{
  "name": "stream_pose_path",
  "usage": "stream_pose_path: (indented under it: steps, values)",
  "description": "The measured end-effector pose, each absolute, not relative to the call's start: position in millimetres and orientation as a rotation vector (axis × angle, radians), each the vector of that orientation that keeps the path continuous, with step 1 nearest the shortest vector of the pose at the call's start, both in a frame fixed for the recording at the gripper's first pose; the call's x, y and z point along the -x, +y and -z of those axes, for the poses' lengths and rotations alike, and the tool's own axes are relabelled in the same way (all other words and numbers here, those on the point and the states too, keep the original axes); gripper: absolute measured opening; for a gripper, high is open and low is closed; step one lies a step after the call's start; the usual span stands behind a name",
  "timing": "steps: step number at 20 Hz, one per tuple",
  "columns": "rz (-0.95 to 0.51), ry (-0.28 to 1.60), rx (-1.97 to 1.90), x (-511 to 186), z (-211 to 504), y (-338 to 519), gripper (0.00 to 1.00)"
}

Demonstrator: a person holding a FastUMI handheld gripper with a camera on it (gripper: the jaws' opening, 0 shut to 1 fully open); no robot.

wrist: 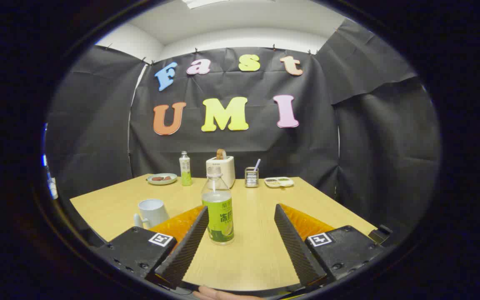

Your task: Take the bottle from table, then pour the juice into the cup, finally place the bottle on the coaster

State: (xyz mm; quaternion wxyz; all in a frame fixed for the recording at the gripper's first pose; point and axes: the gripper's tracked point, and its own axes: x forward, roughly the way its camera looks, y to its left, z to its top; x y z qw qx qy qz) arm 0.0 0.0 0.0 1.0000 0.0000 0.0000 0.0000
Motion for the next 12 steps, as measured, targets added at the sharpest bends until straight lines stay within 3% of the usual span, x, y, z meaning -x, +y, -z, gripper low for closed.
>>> stream_pose_path:
  steps: [12]
  values:
    - [0.022, 0.041, -0.05, -2, 8, -15, 1.0]
